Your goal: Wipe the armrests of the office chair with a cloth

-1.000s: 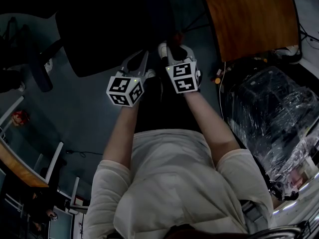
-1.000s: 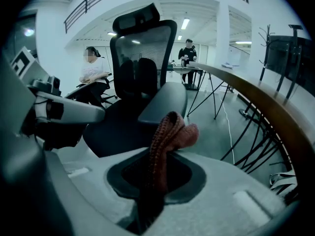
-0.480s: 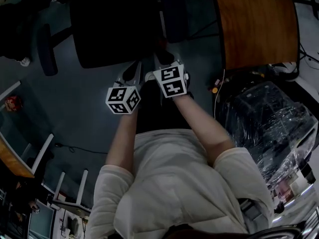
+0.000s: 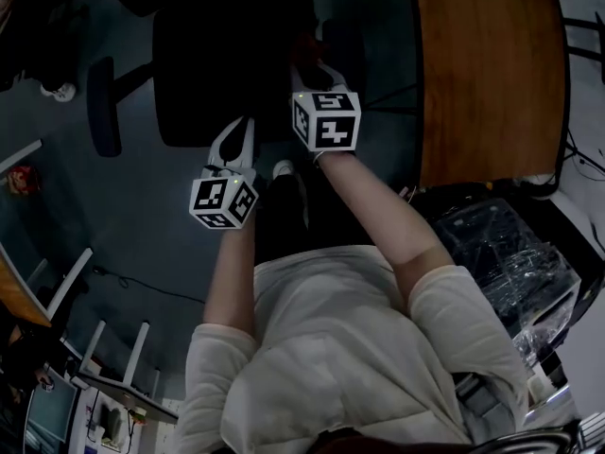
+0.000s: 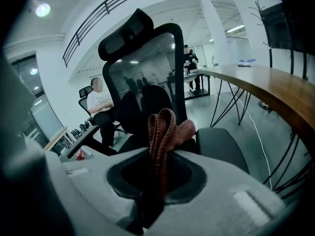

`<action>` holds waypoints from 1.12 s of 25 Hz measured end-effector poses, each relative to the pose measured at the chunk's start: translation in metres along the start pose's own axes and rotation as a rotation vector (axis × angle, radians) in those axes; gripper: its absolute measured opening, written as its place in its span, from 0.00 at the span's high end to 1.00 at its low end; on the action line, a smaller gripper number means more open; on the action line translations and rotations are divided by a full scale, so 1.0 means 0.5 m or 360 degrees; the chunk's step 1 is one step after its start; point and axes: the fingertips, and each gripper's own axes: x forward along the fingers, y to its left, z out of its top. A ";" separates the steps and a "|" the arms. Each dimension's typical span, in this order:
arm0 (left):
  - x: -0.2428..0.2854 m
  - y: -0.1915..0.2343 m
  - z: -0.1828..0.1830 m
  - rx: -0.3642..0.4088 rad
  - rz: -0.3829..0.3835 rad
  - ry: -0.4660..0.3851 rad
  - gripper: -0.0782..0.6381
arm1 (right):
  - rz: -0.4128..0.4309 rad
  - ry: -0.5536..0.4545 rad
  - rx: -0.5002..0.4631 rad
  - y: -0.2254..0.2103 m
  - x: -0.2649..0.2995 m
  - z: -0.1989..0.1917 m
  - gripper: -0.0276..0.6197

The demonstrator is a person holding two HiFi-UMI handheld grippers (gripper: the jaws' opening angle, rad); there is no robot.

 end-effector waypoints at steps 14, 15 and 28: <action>0.035 0.085 0.048 0.0132 -0.0287 0.0136 0.87 | -0.0414 0.0042 0.0574 -0.081 0.116 0.036 0.89; 0.035 0.094 0.055 0.0141 -0.0301 0.0137 0.87 | -0.0451 0.0038 0.0600 -0.085 0.115 0.027 0.88; -0.014 0.073 0.018 0.0141 -0.0435 0.0165 0.87 | -0.0532 0.0092 0.0765 -0.078 0.003 -0.123 0.89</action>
